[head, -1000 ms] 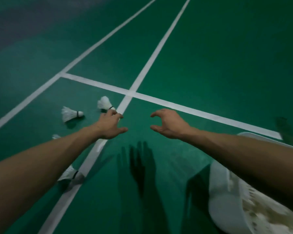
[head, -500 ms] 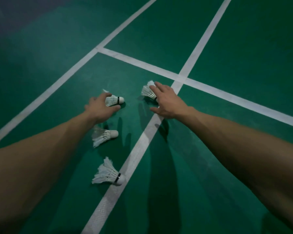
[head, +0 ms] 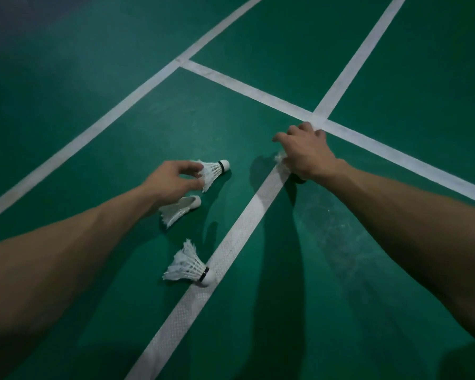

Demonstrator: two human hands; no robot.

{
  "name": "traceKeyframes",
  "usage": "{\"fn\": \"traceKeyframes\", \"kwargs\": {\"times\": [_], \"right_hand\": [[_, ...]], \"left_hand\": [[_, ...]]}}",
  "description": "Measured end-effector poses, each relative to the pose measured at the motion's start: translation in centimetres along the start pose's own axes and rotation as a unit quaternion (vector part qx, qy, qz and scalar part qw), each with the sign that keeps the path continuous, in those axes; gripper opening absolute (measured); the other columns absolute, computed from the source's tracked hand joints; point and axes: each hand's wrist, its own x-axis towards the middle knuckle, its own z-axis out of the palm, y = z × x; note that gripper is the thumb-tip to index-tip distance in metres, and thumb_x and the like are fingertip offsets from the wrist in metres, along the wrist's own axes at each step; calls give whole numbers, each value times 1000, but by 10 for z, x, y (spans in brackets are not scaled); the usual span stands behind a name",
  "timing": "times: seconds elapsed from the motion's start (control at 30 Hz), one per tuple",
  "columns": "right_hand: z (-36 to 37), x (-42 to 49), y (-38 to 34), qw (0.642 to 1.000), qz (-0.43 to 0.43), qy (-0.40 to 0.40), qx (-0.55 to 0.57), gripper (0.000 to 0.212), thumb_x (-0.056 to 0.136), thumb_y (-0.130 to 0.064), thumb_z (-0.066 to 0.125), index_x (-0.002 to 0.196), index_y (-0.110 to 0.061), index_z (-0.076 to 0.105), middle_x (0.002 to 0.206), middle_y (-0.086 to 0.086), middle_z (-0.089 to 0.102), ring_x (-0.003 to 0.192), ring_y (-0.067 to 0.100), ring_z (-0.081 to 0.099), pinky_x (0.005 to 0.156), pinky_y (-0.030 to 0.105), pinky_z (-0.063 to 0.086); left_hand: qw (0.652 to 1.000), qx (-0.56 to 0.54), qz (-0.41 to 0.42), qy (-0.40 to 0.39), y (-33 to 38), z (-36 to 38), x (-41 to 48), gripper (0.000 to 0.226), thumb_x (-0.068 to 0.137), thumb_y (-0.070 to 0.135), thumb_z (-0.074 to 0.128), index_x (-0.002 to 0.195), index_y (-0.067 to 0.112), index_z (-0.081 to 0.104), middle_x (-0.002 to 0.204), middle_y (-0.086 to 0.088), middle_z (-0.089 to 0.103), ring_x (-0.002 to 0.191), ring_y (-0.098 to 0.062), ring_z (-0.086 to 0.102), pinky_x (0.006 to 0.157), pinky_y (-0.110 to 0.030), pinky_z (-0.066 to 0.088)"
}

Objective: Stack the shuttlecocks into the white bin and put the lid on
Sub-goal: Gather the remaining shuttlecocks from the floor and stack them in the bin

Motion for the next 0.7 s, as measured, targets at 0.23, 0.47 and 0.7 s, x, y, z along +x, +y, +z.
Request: {"fn": "traceKeyframes", "kwargs": {"times": [0.23,0.47,0.7], "right_hand": [[-10,-30,5,988,51,-1,148,34,90,-19,63,123,-21,57,120,13,63,104,30,59,86,37,49],[-21,-62,-4,945,98,-37,310,42,91,-22,64,132,-22,51,125,14,57,93,20,54,86,31,45],[-21,-98,19,951,90,-78,285,28,90,-17,64,118,-21,64,122,9,63,96,18,59,79,27,47]], "left_hand": [[992,-70,-19,-99,-13,-3,-28,77,87,11,68,141,50,29,142,4,43,119,-19,50,93,-38,45],[995,72,13,-68,13,23,-19,63,87,20,68,142,35,41,144,-14,44,114,-29,55,101,-36,41],[997,53,41,-41,37,48,-28,64,78,7,75,133,31,53,116,-4,62,88,-25,67,54,-18,45]]}}
